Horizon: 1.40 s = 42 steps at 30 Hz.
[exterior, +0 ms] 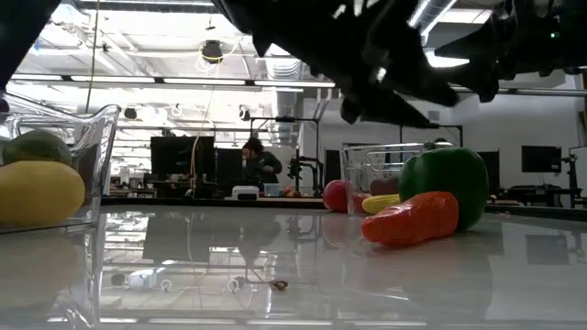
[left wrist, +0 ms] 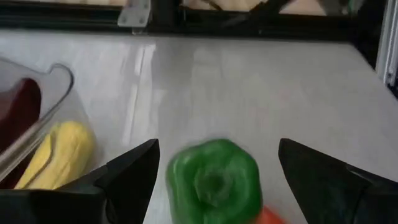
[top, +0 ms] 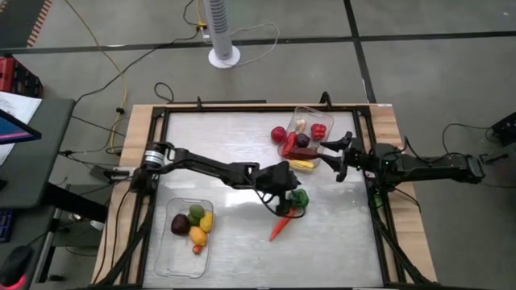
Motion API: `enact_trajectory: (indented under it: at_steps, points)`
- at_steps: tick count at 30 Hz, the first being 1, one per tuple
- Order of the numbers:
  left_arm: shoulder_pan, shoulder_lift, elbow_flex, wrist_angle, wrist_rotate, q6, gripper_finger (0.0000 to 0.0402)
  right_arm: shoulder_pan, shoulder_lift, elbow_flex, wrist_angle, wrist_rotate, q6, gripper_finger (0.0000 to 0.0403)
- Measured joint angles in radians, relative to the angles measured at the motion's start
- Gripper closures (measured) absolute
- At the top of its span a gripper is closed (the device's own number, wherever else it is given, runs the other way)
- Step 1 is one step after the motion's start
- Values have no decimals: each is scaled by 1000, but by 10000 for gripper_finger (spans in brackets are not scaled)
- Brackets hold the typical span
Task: Sort produce into baskets
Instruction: Put the green bell pepper into the top transparent bin
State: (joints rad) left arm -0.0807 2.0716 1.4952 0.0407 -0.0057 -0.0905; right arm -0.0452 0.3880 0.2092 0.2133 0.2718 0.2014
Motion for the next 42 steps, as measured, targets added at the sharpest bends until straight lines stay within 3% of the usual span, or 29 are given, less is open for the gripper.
enact_trajectory:
  at_steps: [16,29,33,38,42]
  points:
    - [-3,133,-3,167,2,10,76,-1,-40,-2,-34,18,0,147]
    - [-5,158,-3,148,-4,84,24,-1,-50,-2,-49,18,0,147]
    - [-5,158,-3,149,-9,95,37,-1,-50,-2,-52,18,1,147]
    - [-1,149,-4,141,-36,104,81,-1,-50,-2,-56,18,0,147]
    - [15,83,-5,123,-28,139,101,-1,-64,-2,-64,18,0,147]
